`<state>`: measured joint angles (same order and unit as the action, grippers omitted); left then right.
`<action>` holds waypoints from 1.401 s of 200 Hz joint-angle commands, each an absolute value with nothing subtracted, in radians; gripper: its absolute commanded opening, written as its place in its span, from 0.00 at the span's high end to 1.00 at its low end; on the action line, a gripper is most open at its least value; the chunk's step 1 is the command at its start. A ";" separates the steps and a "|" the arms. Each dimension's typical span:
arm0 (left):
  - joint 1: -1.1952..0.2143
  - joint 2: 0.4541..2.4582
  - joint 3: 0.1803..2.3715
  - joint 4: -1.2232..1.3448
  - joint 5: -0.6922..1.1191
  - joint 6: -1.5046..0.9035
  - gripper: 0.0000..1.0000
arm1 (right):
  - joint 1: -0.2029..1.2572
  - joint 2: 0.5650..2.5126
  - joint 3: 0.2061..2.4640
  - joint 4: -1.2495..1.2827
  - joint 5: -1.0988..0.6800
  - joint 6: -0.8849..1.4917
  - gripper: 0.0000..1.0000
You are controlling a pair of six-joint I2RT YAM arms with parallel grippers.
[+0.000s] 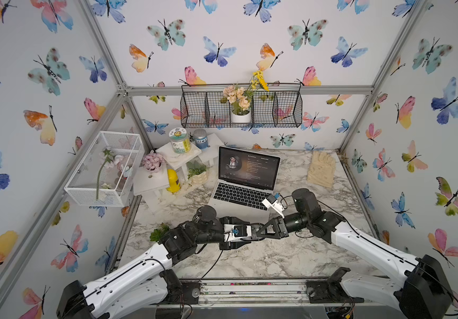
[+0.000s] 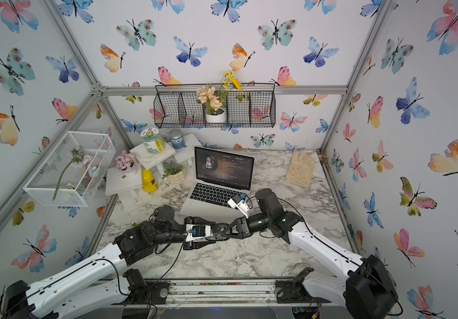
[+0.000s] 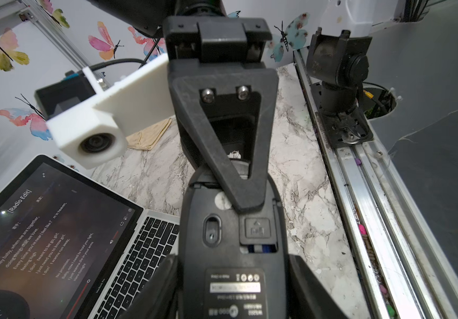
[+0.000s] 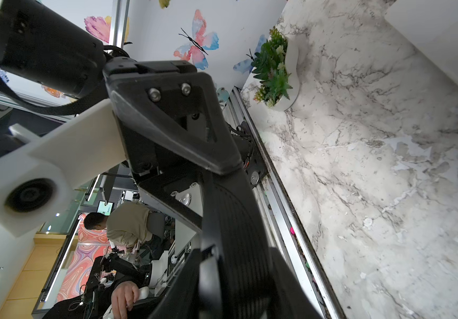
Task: Remove the wireless mouse receiver from the laptop
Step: Close the lid on the mouse.
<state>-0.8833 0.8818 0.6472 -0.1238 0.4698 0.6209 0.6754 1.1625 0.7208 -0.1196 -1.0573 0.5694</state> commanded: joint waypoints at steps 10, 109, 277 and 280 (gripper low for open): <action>-0.888 0.888 0.695 -0.059 0.531 0.592 1.00 | 0.684 1.176 0.686 0.002 -1.055 0.600 0.69; -0.888 0.943 0.733 0.064 0.626 0.489 1.00 | 0.748 1.229 0.635 0.218 -0.989 0.707 0.68; -0.888 0.973 0.737 -0.043 0.578 0.567 1.00 | 0.763 1.168 0.692 0.066 -0.949 0.625 0.23; -0.888 0.971 0.736 -0.049 0.574 0.571 1.00 | 0.761 1.162 0.692 0.058 -0.948 0.622 0.23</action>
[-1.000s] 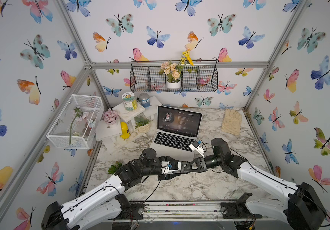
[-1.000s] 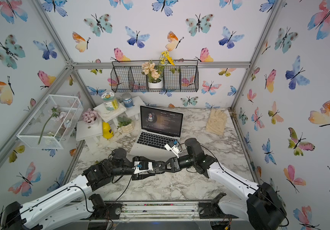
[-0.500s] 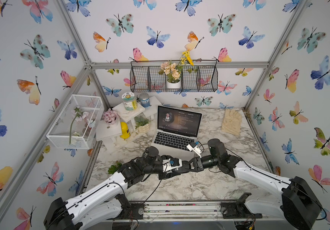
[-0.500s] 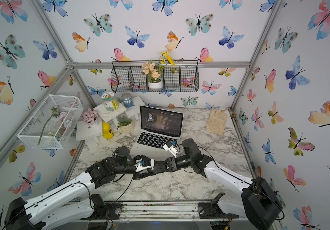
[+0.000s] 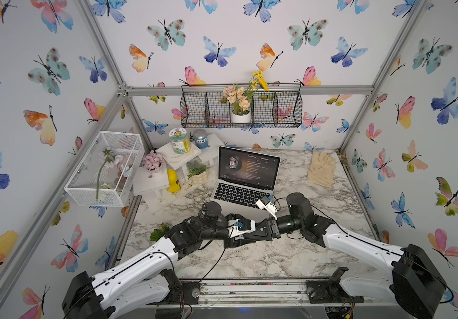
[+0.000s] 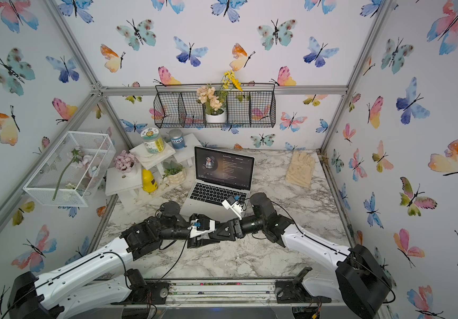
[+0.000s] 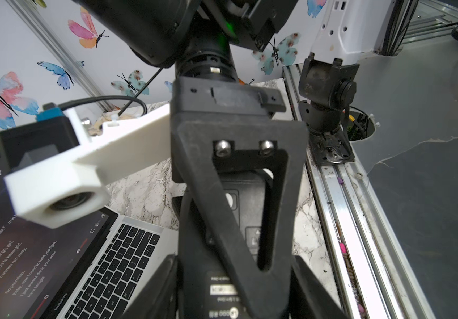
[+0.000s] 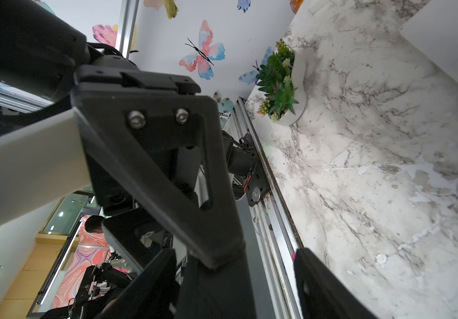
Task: Remove the wireless mouse receiver from the laptop
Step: Close the lid on the mouse.
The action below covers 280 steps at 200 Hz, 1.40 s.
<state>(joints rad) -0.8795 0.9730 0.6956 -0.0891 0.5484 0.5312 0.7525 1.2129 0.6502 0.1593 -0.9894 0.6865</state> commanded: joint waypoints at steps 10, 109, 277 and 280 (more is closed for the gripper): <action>-0.889 0.963 0.731 -0.065 0.564 0.584 1.00 | 0.754 1.141 0.685 0.047 -0.945 0.625 0.22; -0.904 0.906 0.680 -0.092 0.588 0.660 1.00 | 0.705 1.137 0.713 0.040 -0.977 0.633 0.27; -0.916 0.916 0.696 -0.107 0.449 0.658 1.00 | 0.679 1.148 0.703 0.060 -1.069 0.649 0.63; -0.915 0.916 0.697 -0.107 0.451 0.658 1.00 | 0.678 1.148 0.703 0.061 -1.068 0.650 0.65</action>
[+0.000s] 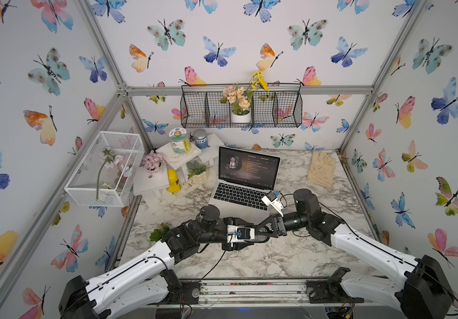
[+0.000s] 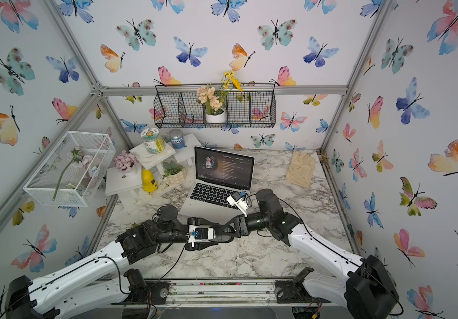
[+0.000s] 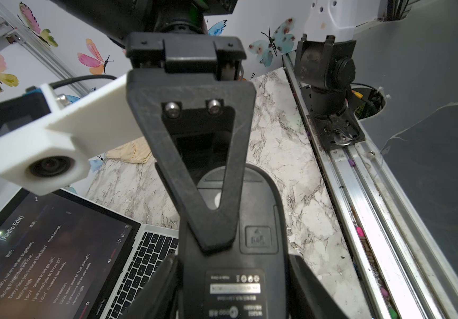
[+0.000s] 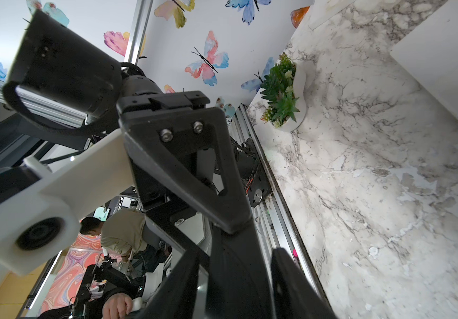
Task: Remove the wireless mouse receiver from the laptop
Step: Close the lid on the mouse, then place the mouse at the center of the board.
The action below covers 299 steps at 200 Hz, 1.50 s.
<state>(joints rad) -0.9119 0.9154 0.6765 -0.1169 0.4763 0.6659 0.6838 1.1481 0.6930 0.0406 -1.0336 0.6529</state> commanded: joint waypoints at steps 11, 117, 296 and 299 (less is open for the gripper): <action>-0.916 0.916 0.696 -0.107 0.459 0.657 1.00 | 0.678 1.149 0.703 0.068 -1.065 0.653 0.69; -0.855 0.829 0.748 -0.008 0.257 0.326 0.01 | 0.678 1.184 0.855 -0.412 -0.139 0.295 0.78; -0.370 0.858 0.507 0.110 0.105 -0.453 0.01 | 0.738 1.577 0.749 -0.119 0.731 0.000 0.31; -0.361 0.858 0.504 0.110 0.110 -0.456 0.01 | 0.739 1.559 0.745 -0.119 0.703 0.005 0.30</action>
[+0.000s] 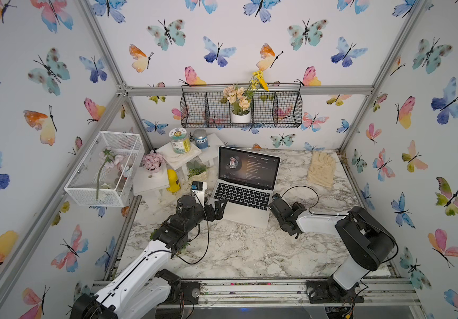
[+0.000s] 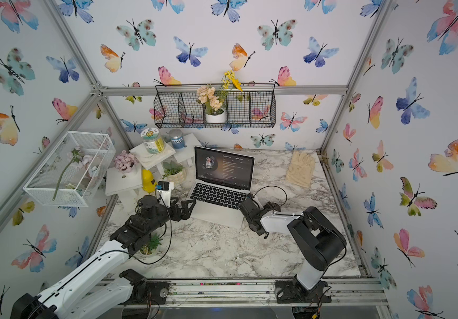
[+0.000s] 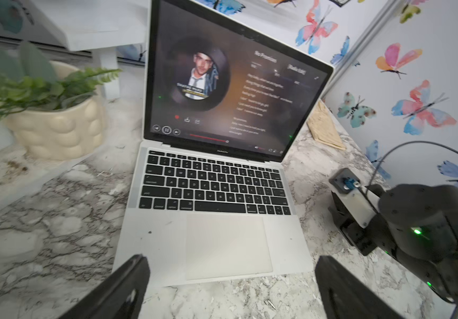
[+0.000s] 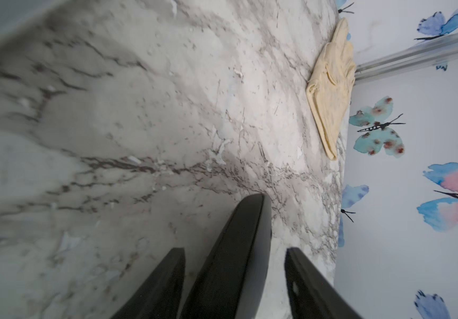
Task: Remove the wireless mouse receiver from the laptop
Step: Place the mouse at the center of the board, then reset both arms
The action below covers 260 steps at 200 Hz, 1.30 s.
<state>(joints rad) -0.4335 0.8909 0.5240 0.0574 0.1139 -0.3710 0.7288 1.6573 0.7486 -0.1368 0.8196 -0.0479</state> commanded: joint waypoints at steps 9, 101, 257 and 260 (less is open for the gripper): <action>-0.332 0.857 0.499 0.110 0.126 -0.464 0.01 | 0.738 1.505 0.731 -0.109 0.636 0.008 0.26; -0.249 0.908 0.496 0.181 -0.055 -0.309 0.01 | 0.170 1.334 0.568 0.396 -0.003 0.115 0.06; -0.042 1.235 0.173 0.989 -0.006 0.004 0.01 | 0.008 1.558 0.247 1.175 -0.036 0.034 0.06; -0.042 1.244 0.163 1.017 0.009 0.012 0.01 | 0.008 1.567 0.243 1.195 -0.040 0.034 0.06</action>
<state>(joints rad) -0.0723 1.1938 0.2398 0.7433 -0.0521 -0.0525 0.0074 1.5757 0.2199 1.1278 0.0036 0.0513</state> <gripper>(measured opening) 0.987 0.942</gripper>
